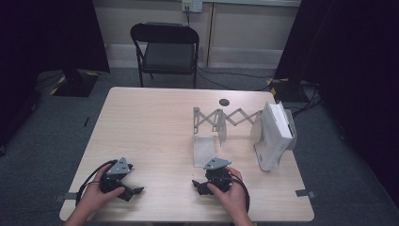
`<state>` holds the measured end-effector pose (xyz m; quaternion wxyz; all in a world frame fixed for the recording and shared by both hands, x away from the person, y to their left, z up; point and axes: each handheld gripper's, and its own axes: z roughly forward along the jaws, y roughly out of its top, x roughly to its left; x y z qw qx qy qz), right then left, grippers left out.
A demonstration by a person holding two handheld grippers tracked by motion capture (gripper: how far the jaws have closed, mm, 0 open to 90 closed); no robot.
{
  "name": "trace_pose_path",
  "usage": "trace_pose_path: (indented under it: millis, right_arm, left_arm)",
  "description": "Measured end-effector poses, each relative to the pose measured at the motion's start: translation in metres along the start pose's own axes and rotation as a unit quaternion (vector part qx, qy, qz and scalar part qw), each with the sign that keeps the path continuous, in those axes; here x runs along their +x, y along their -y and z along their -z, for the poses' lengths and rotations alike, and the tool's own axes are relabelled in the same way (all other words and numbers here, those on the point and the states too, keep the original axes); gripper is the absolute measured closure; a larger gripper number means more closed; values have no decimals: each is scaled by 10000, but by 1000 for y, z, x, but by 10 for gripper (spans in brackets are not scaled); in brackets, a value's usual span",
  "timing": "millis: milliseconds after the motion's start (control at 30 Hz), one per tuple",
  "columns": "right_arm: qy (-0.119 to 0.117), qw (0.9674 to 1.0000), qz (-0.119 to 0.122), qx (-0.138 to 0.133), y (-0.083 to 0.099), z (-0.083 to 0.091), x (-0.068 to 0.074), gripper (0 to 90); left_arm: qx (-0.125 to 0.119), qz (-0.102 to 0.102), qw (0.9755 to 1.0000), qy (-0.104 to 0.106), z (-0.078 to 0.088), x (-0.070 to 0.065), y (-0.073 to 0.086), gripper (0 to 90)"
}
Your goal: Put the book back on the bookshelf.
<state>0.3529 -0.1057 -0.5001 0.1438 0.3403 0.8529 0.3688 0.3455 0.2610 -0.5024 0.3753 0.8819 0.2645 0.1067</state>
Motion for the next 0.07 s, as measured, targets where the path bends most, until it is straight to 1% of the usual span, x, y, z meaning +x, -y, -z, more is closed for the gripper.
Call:
trace_pose_path:
  millis: [67]
  right_arm:
    - [-4, 10000, 14, 0, 0, 0, 0, 116]
  left_arm:
    - [18, -4, 10000, -7, 0, 0, 0, 0]
